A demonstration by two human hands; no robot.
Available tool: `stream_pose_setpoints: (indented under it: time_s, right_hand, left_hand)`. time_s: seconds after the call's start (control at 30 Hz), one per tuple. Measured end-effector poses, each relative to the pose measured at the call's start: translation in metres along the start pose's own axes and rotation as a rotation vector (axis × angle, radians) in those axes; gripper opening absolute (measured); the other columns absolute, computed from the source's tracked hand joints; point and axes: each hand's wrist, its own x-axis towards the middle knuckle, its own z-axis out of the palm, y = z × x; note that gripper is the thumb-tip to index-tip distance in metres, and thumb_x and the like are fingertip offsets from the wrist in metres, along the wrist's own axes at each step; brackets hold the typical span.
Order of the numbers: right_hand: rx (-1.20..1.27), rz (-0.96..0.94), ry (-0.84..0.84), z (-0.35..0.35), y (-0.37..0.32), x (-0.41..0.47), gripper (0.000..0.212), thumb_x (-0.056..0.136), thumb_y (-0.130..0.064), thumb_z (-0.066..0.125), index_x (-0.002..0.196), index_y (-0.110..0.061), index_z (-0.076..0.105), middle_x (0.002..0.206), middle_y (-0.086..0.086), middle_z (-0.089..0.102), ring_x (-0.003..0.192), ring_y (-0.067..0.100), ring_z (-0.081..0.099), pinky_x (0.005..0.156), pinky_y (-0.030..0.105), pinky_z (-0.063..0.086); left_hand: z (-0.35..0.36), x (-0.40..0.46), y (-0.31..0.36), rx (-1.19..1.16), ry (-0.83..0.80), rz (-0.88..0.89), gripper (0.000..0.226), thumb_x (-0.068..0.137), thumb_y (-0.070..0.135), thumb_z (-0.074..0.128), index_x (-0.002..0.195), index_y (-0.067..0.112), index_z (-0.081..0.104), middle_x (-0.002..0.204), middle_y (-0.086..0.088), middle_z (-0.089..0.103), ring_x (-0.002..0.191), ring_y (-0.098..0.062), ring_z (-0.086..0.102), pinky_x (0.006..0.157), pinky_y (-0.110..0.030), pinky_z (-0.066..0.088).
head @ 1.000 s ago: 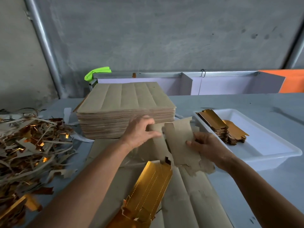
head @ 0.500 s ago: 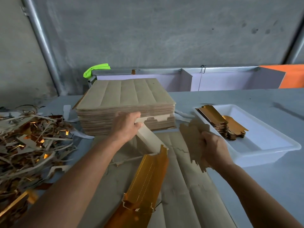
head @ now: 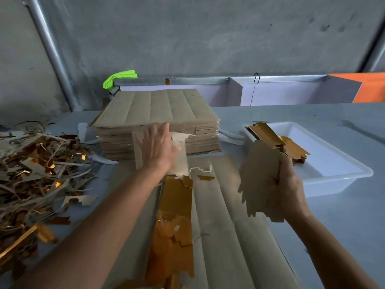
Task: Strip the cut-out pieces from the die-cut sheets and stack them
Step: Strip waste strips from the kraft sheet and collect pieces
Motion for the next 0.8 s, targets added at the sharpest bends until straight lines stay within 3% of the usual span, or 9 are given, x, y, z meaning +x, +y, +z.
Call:
stream_pose_setpoints:
  time_s: [0.07,0.13,0.23,0.33,0.5,0.53,0.6,0.7,0.8]
  right_hand:
    - [0.043,-0.040,-0.055,0.007,-0.005,-0.008,0.073,0.080,0.023,0.035,0.141,-0.017,0.030,0.087,-0.018,0.049,0.075,-0.011,0.059,0.047,0.003,0.040]
    - [0.054,-0.012,-0.122,0.017,-0.007,-0.013,0.073,0.087,0.017,0.034,0.147,-0.023,0.021,0.090,-0.026,0.045,0.081,-0.003,0.060,0.057,0.005,0.042]
    - [0.038,0.037,-0.195,0.033,-0.013,-0.015,0.053,0.094,0.006,0.037,0.134,-0.029,0.045,0.099,-0.006,0.062,0.084,0.010,0.062,0.065,0.012,0.047]
    - [-0.210,-0.038,-0.215,0.047,-0.024,-0.017,0.035,0.090,0.007,0.047,0.116,-0.008,0.066,0.108,0.017,0.066,0.092,0.031,0.064,0.076,0.032,0.052]
    - [-0.201,0.011,-0.263,0.056,-0.039,-0.020,0.023,0.091,0.000,0.049,0.101,-0.005,0.069,0.098,0.015,0.068,0.084,0.029,0.065,0.075,0.037,0.056]
    - [-0.186,0.019,-0.263,0.058,-0.041,-0.020,0.021,0.091,-0.002,0.048,0.097,-0.005,0.068,0.093,0.014,0.067,0.079,0.027,0.064,0.072,0.036,0.056]
    - [-0.196,0.013,-0.301,0.061,-0.046,-0.019,0.020,0.094,-0.009,0.047,0.092,-0.007,0.067,0.081,0.002,0.059,0.066,0.014,0.057,0.060,0.019,0.051]
    - [-0.152,0.043,-0.445,0.072,-0.054,-0.018,0.022,0.099,-0.019,0.043,0.091,-0.011,0.062,0.076,-0.004,0.053,0.057,0.004,0.048,0.048,0.008,0.041]
    - [-0.047,0.190,-0.463,0.084,-0.061,-0.018,0.038,0.097,-0.037,0.045,0.091,-0.007,0.066,0.080,0.003,0.063,0.064,0.009,0.057,0.049,0.010,0.040]
  left_hand:
    - [0.004,-0.019,0.000,0.032,0.045,-0.021,0.063,0.082,0.038,0.070,0.130,0.012,0.040,0.130,-0.015,0.046,0.120,-0.029,0.042,0.105,-0.044,0.028]
    - [0.009,-0.044,-0.001,-0.030,0.024,-0.054,0.051,0.082,0.035,0.070,0.118,0.009,0.046,0.117,-0.013,0.054,0.106,-0.026,0.050,0.093,-0.038,0.042]
    - [0.019,-0.078,-0.001,-0.059,-0.318,-0.210,0.054,0.081,0.046,0.068,0.117,0.011,0.048,0.113,-0.010,0.058,0.101,-0.025,0.058,0.082,-0.034,0.047]
    - [0.024,-0.092,-0.002,-0.033,-0.539,-0.280,0.060,0.079,0.048,0.070,0.123,0.015,0.046,0.118,-0.005,0.058,0.105,-0.022,0.058,0.073,-0.028,0.040]
    - [0.021,-0.091,0.000,-0.269,-0.374,-0.352,0.028,0.081,0.023,0.074,0.101,0.015,0.057,0.084,0.005,0.055,0.071,-0.010,0.051,0.047,-0.016,0.026]
    - [0.019,-0.091,0.002,-0.336,-0.339,-0.353,0.016,0.082,0.021,0.072,0.090,0.017,0.058,0.077,0.007,0.053,0.071,-0.011,0.054,0.048,-0.016,0.027]
    - [0.016,-0.091,0.008,-0.531,-0.322,-0.386,0.019,0.084,0.017,0.069,0.071,0.022,0.056,0.072,0.008,0.056,0.070,-0.010,0.058,0.052,-0.017,0.036]
    - [0.009,-0.094,0.022,-0.819,-0.335,-0.426,0.022,0.086,0.013,0.066,0.070,0.024,0.056,0.075,0.006,0.061,0.070,-0.006,0.058,0.057,-0.019,0.042]
    - [0.002,-0.099,0.039,-1.016,-0.372,-0.403,0.015,0.087,0.007,0.061,0.077,0.017,0.065,0.079,-0.003,0.068,0.075,-0.018,0.065,0.063,-0.029,0.053]
